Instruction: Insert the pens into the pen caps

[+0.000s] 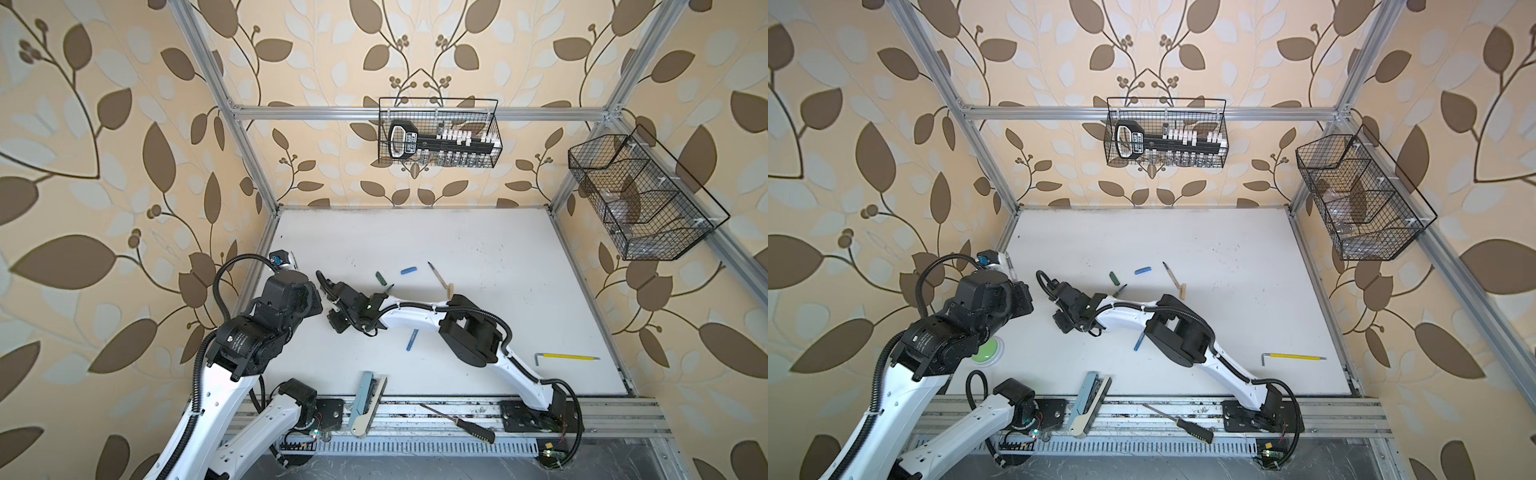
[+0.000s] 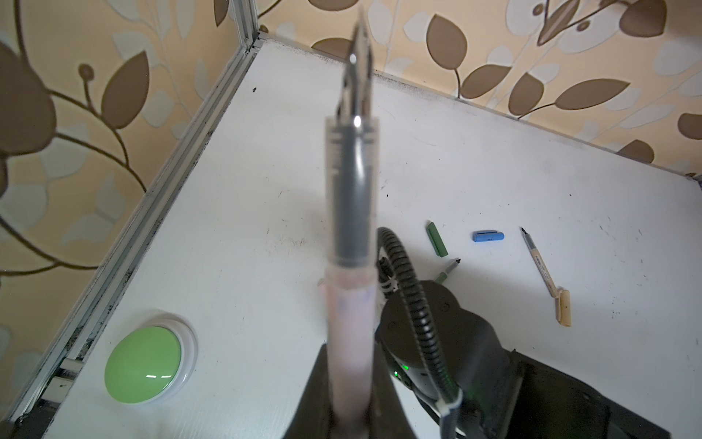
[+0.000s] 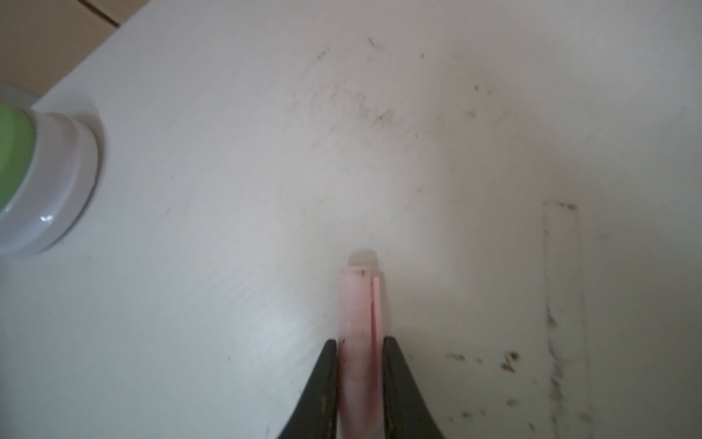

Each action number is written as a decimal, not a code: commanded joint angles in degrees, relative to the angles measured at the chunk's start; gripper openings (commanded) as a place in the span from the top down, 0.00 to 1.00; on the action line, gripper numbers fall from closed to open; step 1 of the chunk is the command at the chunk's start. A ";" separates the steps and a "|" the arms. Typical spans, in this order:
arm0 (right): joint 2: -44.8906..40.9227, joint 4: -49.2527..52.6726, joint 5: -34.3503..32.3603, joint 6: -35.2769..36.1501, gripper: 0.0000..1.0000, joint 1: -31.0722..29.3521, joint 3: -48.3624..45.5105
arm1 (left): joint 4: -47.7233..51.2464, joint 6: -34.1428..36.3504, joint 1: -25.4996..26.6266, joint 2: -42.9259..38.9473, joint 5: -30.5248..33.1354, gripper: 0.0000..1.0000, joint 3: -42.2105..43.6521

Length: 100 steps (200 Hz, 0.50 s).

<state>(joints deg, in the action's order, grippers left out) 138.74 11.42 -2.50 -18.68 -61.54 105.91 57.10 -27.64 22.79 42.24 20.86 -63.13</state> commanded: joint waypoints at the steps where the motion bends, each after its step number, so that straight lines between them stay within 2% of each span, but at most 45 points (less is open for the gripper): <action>1: -4.97 0.84 1.22 0.12 0.82 1.09 -6.39 | -1.36 1.04 -0.37 0.21 -1.06 0.86 0.89; 51: -17.83 -0.88 2.51 -2.14 0.81 2.63 -24.07 | -4.81 0.94 -0.37 1.32 -4.65 0.87 4.16; 100: -29.62 -5.02 2.99 -6.43 0.76 7.83 -42.90 | -12.63 2.56 -0.37 4.61 -14.19 0.89 8.21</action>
<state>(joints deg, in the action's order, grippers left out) 113.69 8.58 0.01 -22.33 -56.93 69.45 50.65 -27.05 22.79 45.30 13.17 -56.23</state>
